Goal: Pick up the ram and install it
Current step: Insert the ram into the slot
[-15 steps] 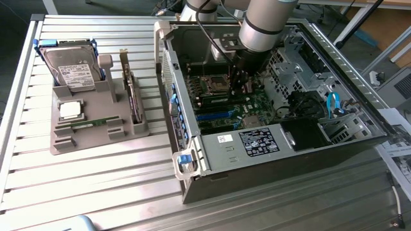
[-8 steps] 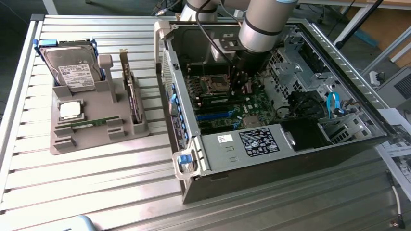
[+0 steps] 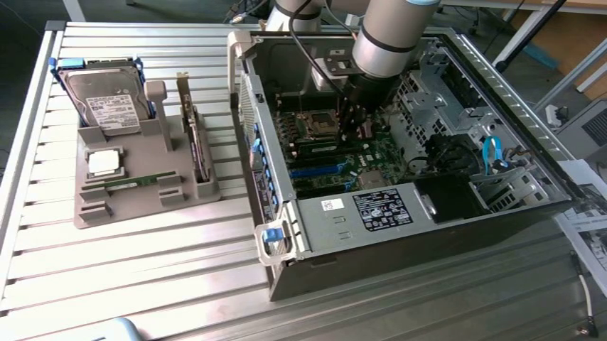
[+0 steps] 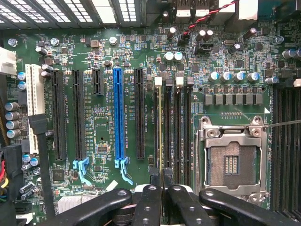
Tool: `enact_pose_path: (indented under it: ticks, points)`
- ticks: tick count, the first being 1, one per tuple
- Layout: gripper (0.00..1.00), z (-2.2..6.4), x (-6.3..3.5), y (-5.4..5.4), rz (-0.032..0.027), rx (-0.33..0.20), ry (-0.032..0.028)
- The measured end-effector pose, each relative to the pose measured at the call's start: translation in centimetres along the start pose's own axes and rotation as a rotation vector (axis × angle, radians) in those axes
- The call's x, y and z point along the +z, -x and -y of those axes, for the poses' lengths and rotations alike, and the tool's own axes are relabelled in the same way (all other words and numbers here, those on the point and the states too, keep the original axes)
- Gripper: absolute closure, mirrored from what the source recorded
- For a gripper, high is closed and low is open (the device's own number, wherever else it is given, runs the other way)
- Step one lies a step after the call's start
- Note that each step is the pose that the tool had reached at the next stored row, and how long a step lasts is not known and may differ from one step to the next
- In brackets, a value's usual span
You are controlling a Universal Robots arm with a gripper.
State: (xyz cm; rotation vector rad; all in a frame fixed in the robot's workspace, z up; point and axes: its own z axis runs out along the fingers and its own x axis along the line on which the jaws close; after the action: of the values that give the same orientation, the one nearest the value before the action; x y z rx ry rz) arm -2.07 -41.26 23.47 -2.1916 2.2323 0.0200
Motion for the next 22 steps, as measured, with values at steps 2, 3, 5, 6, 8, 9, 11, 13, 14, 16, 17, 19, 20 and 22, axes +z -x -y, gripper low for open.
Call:
enact_pose_path:
  ticks: [2,3,5,6,8,9,11,13,14,16,17,19,20,22]
  points:
    - [0.88,0.00,0.00,0.00,0.0000,0.000,0.0000]
    - [0.88,0.00,0.00,0.00,0.0000,0.000,0.0000]
    - [0.87,0.00,0.01,-0.01,0.0000,0.000,-0.0001]
    - [0.81,0.00,0.01,-0.01,0.0000,0.000,-0.0001]
    - [0.75,0.00,0.00,-0.01,-0.0001,0.000,-0.0001]
    - [0.75,0.00,0.00,-0.01,-0.0002,0.000,0.0000]
    - [0.75,0.00,0.00,-0.01,-0.0001,0.000,0.0000]
    - [0.75,0.00,0.00,-0.01,-0.0002,0.000,0.0000]
    - [0.75,0.00,0.00,-0.01,-0.0002,0.000,0.0000]
    - [0.75,0.00,0.00,-0.01,-0.0001,0.000,0.0000]
    - [0.75,0.00,-0.01,-0.01,-0.0001,0.000,-0.0001]
    - [0.75,0.00,-0.17,-0.01,-0.0003,0.000,0.0000]
    - [0.75,0.00,-0.32,-0.01,-0.0003,0.000,0.0000]
    - [0.75,0.00,-0.67,0.00,-0.0003,0.000,0.0000]
